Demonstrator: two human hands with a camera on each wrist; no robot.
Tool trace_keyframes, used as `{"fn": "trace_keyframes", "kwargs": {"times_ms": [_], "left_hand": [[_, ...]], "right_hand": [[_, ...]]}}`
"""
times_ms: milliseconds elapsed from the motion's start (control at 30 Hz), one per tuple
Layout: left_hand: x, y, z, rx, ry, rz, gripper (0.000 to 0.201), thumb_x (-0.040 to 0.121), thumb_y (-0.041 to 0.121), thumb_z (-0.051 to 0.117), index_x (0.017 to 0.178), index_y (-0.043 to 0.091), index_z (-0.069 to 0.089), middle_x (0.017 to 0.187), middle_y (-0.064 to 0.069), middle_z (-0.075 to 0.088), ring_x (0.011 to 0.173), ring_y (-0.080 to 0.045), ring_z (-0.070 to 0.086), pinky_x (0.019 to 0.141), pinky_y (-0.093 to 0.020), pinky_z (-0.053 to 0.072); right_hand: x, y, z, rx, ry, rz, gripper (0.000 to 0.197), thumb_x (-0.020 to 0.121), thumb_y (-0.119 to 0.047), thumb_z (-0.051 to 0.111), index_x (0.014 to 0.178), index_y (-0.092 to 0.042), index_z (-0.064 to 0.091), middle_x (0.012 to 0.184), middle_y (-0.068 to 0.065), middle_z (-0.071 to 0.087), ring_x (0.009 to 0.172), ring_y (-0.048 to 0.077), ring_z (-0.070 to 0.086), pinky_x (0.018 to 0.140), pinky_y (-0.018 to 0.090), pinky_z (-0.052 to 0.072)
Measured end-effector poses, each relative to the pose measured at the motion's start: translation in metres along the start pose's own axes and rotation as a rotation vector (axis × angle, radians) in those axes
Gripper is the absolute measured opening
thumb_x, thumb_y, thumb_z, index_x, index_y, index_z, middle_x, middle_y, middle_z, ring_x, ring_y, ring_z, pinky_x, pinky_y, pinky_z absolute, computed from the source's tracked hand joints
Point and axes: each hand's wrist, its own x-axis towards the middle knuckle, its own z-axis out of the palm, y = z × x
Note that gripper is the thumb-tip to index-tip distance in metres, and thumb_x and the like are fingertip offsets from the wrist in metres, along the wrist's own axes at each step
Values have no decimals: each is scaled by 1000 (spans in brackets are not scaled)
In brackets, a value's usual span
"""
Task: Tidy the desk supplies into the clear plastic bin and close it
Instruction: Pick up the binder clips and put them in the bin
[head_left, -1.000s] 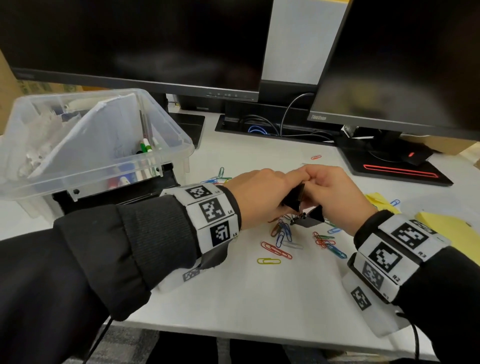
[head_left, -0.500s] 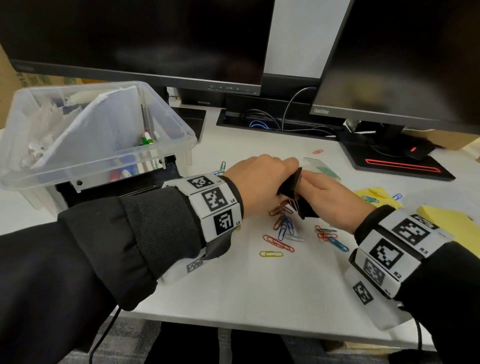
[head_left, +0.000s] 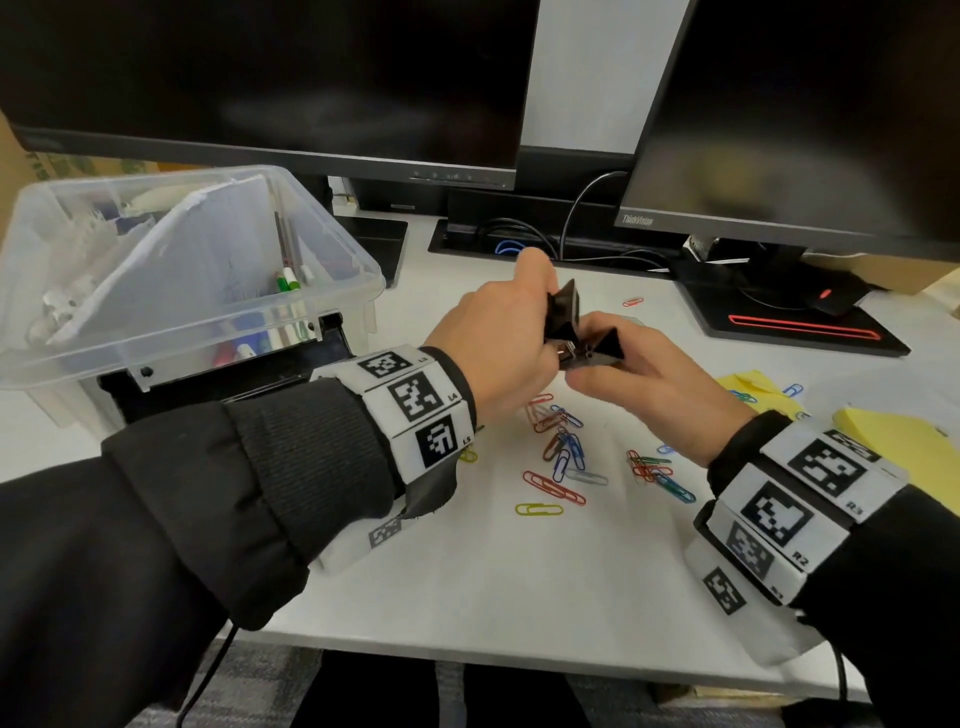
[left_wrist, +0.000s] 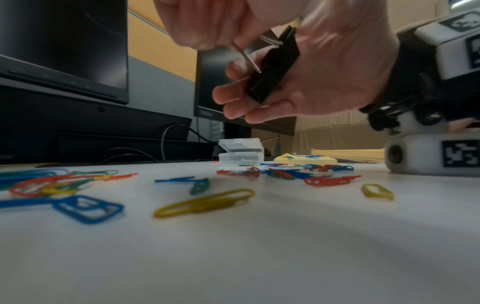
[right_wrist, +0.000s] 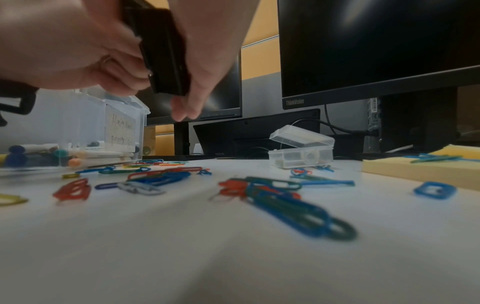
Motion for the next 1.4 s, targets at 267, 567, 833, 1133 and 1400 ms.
{"fn": "trace_keyframes", "kwargs": {"times_ms": [267,567,833,1133,1400], "left_hand": [[4,-2,3,53,53,-118,31,93,17,45,123,10,39,83,-3,50,75,-20,50,63,-30,38],[2,-6,13,-44,-70,-19,28,94,33,49,102,15,30,61,7,42,51,-8,42,47,-22,29],[4,-4,11,-56,-148,131,21,96,30,45,105,11,49,79,6,48,73,-14,49,64,-24,41],[4,-7,16,-73,-165,139,31,100,26,31,106,6,53,86,2,51,75,-12,47,62,-20,34],[2,-5,12,-127,-96,179,25,100,32,27,90,15,42,85,-4,55,76,-18,53,70,-33,45]], "right_hand": [[9,6,0,40,359,105,12,90,-23,57,100,-16,57,83,3,70,77,17,71,78,32,58],[17,22,-3,-162,325,310,25,97,-21,43,121,-12,45,103,8,61,87,19,56,81,33,45],[13,14,1,50,263,202,28,100,-16,34,125,-9,45,91,3,62,72,11,59,69,24,50],[14,17,0,169,92,145,49,95,-52,29,108,-9,48,83,6,56,64,15,58,63,30,50],[19,20,0,278,20,86,26,81,-24,44,104,-11,46,72,5,57,50,15,59,49,27,46]]}}
